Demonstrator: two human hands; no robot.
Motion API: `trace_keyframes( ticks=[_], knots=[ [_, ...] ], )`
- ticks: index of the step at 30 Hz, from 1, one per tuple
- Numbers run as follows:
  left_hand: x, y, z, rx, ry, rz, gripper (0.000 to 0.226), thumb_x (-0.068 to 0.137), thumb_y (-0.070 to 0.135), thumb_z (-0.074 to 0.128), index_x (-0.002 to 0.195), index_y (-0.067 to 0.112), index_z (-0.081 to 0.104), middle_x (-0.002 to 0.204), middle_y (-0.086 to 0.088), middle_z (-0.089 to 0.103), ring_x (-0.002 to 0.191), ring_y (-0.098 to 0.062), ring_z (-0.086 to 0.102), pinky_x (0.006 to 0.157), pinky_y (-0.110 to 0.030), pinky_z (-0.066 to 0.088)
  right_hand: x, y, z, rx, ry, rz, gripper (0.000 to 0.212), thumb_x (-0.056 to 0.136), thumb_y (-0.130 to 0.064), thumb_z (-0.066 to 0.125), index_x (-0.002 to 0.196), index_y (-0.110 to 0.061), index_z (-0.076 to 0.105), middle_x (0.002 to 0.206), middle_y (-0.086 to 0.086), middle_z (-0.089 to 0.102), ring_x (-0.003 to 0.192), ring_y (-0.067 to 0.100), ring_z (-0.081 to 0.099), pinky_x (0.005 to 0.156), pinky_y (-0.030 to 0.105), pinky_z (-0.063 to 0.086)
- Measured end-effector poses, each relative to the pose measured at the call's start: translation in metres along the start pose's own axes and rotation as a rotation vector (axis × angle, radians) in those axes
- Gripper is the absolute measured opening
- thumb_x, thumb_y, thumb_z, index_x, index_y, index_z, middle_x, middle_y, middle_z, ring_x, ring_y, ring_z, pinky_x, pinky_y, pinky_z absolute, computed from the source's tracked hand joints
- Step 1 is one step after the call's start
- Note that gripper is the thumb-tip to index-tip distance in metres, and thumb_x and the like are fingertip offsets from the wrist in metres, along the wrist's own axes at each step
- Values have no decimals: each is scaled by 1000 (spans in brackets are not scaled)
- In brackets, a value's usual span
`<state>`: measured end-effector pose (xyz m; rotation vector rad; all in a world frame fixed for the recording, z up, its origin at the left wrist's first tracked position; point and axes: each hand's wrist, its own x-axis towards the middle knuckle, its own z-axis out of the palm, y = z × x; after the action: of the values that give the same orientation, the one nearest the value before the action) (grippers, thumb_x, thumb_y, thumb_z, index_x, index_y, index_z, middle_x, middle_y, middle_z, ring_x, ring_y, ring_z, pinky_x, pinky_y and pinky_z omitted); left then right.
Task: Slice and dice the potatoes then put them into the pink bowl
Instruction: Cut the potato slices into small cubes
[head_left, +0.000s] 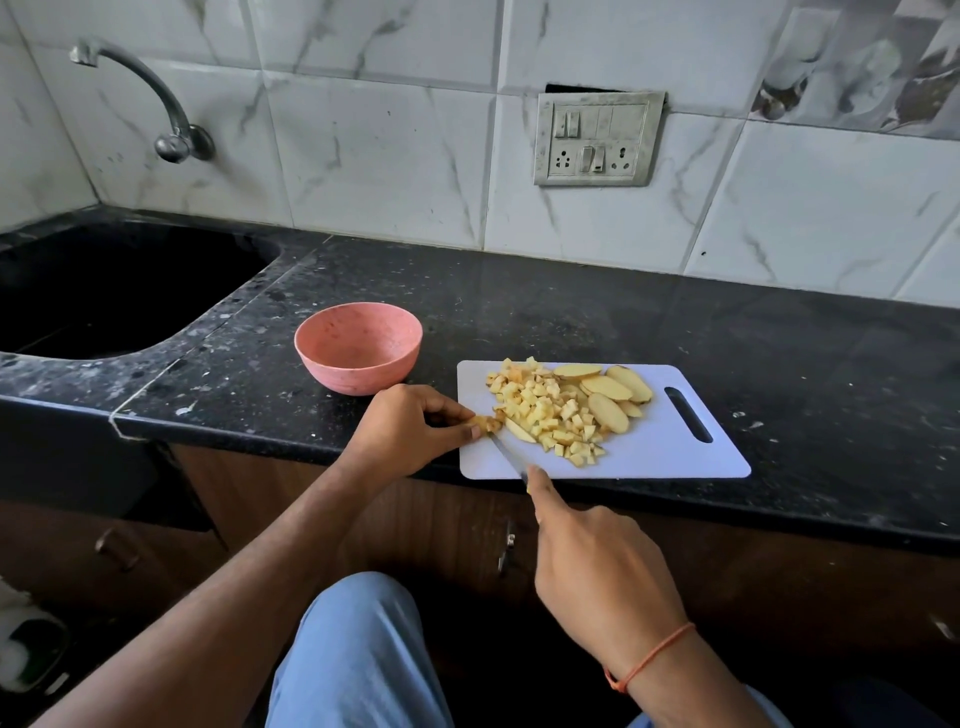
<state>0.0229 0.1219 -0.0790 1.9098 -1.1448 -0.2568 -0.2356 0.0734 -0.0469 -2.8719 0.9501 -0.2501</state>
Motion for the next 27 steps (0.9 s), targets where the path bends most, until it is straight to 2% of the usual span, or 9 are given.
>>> trace_keyframes(
  ticks=[2,3,7,10,13,17,24,27],
  knots=[
    [0,0,0,11,-5,-2,24,79,47,91,99,35,85,97,20,76,89,4,68,69,-11,48,1,6,2,52,15,19,62,108,-30,37,165,-34,14,81,-8,66,63,10,58,59,30,53],
    [0,0,1,25,-8,1,25,80,48,90,101,35,85,99,20,75,90,4,68,69,-11,48,1,8,2,91,21,25,60,108,-31,37,164,-35,16,79,-9,66,62,10,57,57,29,51],
    [-1,0,0,37,-7,26,37,79,54,89,110,34,83,98,19,74,88,2,68,69,-11,46,3,1,-1,228,44,56,57,109,-34,37,164,-38,22,66,-9,52,58,10,51,48,22,28],
    [-2,0,-2,49,-10,33,43,78,56,89,115,34,81,92,19,74,86,-1,67,69,-13,50,7,-7,-5,229,72,59,58,109,-32,37,164,-35,21,63,-9,47,55,10,46,46,24,23],
    [0,-1,-4,63,-16,10,30,79,49,90,103,33,84,93,20,75,86,1,68,70,-19,55,13,-13,-5,214,107,29,57,109,-33,36,164,-33,23,68,-9,51,62,11,51,50,25,28],
    [3,-3,-2,49,-24,-12,23,78,47,92,96,33,85,93,21,76,85,3,68,66,-14,50,23,-18,-1,165,107,2,55,108,-33,36,162,-31,27,87,-1,66,82,20,65,63,31,39],
    [7,-3,-3,4,-53,-40,21,78,40,93,95,31,86,88,22,75,77,6,67,61,-9,45,36,-27,6,65,47,4,59,107,-28,37,164,-27,23,90,2,67,83,20,65,63,33,45],
    [7,-4,-3,3,-51,-38,20,78,39,94,94,30,87,88,20,76,77,6,67,62,-8,44,47,-33,5,5,10,13,64,104,-21,40,164,-23,21,84,2,58,77,22,55,61,36,43]
  ],
)
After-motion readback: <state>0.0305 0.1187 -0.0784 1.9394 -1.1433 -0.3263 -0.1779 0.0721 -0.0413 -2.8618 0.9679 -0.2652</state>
